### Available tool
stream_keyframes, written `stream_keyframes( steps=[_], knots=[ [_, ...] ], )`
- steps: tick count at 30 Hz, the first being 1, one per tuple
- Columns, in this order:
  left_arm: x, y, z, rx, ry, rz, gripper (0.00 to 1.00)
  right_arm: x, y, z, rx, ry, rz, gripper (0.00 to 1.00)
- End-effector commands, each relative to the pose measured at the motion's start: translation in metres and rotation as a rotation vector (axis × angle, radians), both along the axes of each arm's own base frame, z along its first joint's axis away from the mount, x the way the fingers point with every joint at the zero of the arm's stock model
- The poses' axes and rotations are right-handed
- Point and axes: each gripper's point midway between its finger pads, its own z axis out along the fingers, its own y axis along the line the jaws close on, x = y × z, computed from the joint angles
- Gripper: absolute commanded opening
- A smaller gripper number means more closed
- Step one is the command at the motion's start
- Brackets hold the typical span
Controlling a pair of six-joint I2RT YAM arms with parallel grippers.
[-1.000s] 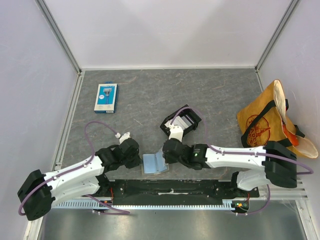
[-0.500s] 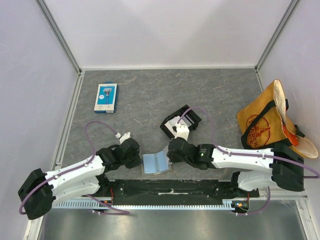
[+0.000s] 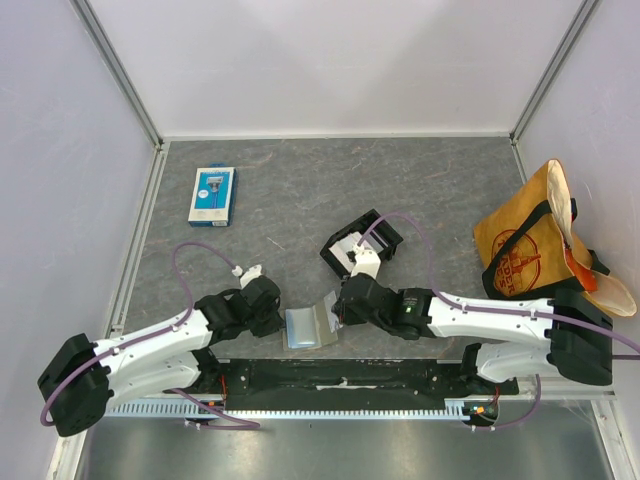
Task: Put the credit cards into the card holder
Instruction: Open the card holder at the center of the board.
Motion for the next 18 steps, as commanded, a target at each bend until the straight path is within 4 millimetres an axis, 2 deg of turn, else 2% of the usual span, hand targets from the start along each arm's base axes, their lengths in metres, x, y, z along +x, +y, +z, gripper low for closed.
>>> stream_keyframes(
  steps=[1, 9, 18],
  knots=[
    [0.007, -0.002, 0.002, 0.003, -0.045, -0.017, 0.02, 0.002, 0.010, 0.002, 0.043, 0.006, -0.005, 0.00],
    [0.016, -0.021, 0.043, -0.152, -0.140, -0.028, 0.02, 0.003, 0.027, 0.011, 0.099, 0.006, 0.028, 0.00],
    [0.015, -0.028, 0.049, -0.178, -0.128, -0.036, 0.02, 0.004, 0.049, 0.029, 0.096, -0.067, 0.023, 0.00]
  ],
)
